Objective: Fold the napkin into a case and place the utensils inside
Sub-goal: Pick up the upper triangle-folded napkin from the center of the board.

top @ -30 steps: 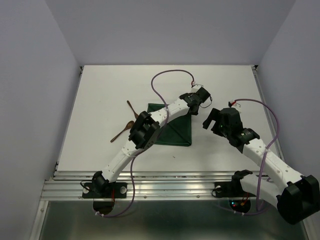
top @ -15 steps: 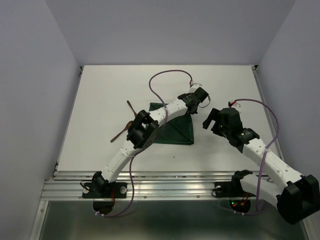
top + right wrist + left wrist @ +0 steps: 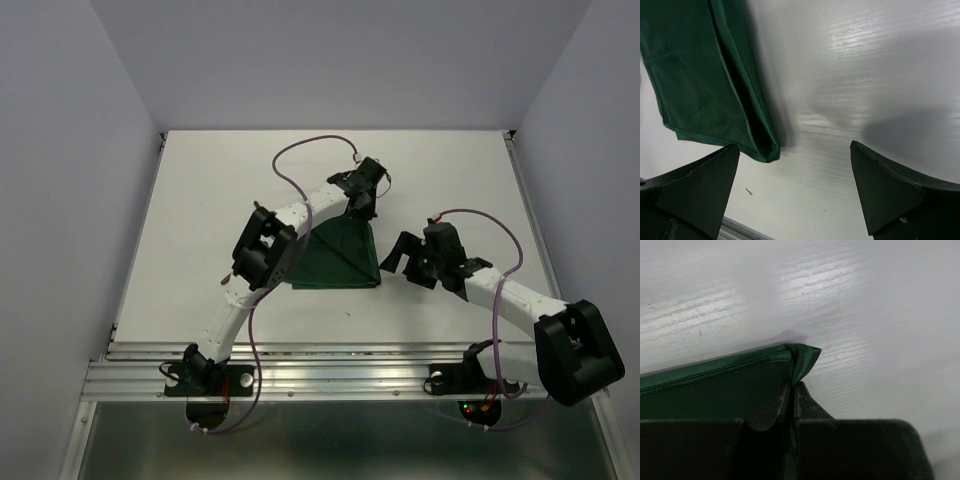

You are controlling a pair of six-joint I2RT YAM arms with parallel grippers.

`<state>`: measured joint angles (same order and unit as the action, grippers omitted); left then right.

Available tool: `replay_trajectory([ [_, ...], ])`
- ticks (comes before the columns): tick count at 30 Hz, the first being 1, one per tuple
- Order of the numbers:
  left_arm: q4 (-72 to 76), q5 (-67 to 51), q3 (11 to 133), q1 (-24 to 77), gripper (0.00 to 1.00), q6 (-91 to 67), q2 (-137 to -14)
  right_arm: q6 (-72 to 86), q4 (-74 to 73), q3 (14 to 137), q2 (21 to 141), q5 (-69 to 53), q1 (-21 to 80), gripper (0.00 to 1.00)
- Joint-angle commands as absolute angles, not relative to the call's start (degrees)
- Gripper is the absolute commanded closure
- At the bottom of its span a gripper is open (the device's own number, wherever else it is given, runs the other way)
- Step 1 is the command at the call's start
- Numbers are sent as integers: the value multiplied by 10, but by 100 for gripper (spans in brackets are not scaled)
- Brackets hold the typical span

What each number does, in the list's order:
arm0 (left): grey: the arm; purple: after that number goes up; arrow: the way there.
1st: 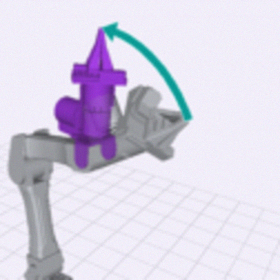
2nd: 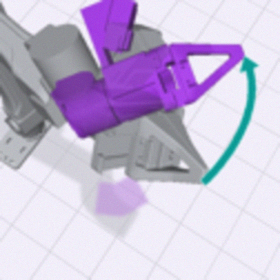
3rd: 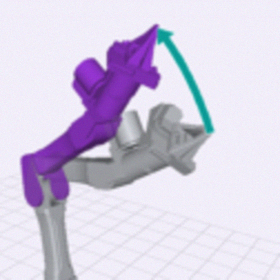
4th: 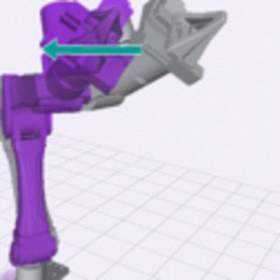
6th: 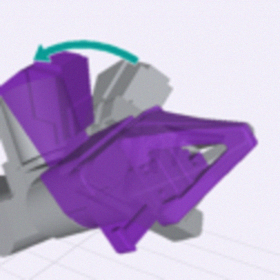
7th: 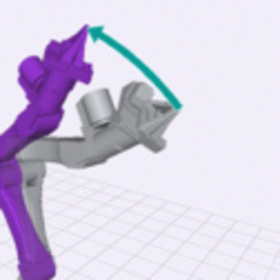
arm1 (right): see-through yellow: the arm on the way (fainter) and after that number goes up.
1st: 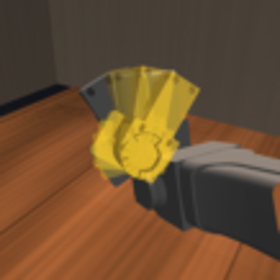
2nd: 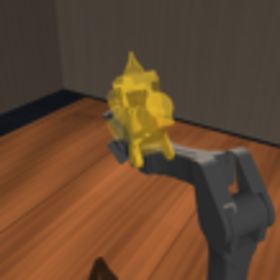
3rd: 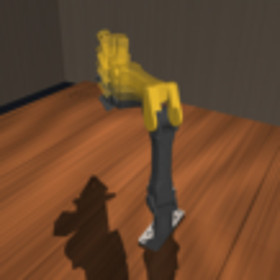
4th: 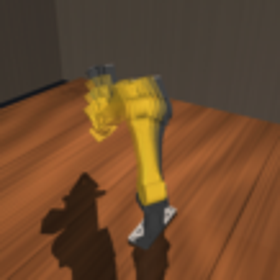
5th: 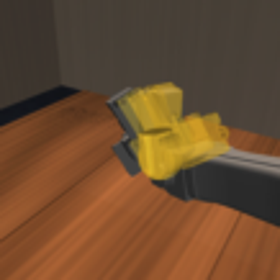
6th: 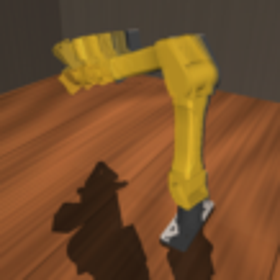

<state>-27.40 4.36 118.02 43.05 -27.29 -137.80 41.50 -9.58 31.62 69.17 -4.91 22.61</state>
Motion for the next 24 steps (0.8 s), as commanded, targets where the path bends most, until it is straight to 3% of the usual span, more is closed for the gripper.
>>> replay_trajectory([
  [1,-261,8,1169,438,100,-288,-1322,432,30,310,700,-115,232,3],
  [12,-248,-24,1156,429,100,-294,-1310,450,129,275,763,-173,232,4],
  [18,-243,-28,1151,424,100,-299,-1302,460,160,266,795,-193,237,12],
  [24,-239,-32,1152,419,100,-301,-1298,472,176,253,802,-199,237,28],
])
